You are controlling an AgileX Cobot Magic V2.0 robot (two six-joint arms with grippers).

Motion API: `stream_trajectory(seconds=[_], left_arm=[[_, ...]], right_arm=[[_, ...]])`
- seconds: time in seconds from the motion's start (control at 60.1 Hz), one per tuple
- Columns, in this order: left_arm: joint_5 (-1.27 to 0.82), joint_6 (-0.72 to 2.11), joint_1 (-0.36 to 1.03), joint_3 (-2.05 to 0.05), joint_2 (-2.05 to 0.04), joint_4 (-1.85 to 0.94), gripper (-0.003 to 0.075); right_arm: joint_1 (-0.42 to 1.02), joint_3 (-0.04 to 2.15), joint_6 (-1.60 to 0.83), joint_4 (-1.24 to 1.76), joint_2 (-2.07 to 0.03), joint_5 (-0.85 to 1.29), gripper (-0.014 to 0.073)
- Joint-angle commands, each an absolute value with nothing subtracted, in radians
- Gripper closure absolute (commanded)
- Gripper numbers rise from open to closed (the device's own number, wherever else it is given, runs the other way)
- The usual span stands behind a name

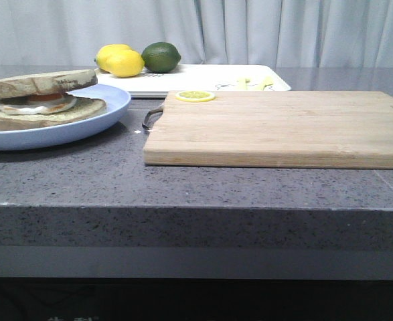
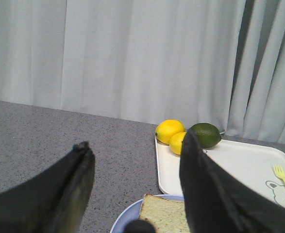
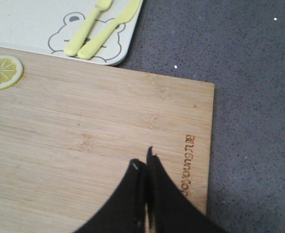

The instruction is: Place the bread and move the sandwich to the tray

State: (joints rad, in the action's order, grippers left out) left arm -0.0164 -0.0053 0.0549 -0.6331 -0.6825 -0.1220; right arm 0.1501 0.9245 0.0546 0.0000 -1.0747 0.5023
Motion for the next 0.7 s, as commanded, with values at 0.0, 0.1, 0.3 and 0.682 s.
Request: stream_trajectory(seconds=[0.0, 0.1, 0.3, 0.682], left_arm=[[0.067, -0.010, 0.055, -0.662, -0.686, -0.130, 0.0333], [0.067, -0.010, 0.055, -0.662, -0.686, -0.130, 0.0333], [0.067, -0.010, 0.055, -0.662, -0.686, -0.130, 0.0333], [0.035, -0.010, 0.055, -0.662, -0.686, -0.137, 0.0332]], right_arm=[[0.148, 0.792, 0.057, 0.000, -0.921, 0.276, 0.0653], [0.148, 0.632, 0.057, 0.000, -0.793, 0.177, 0.0653], [0.148, 0.440, 0.057, 0.009, -0.524, 0.009, 0.0653], [0.148, 0.381, 0.057, 0.009, -0.315, 0.019, 0.0653]])
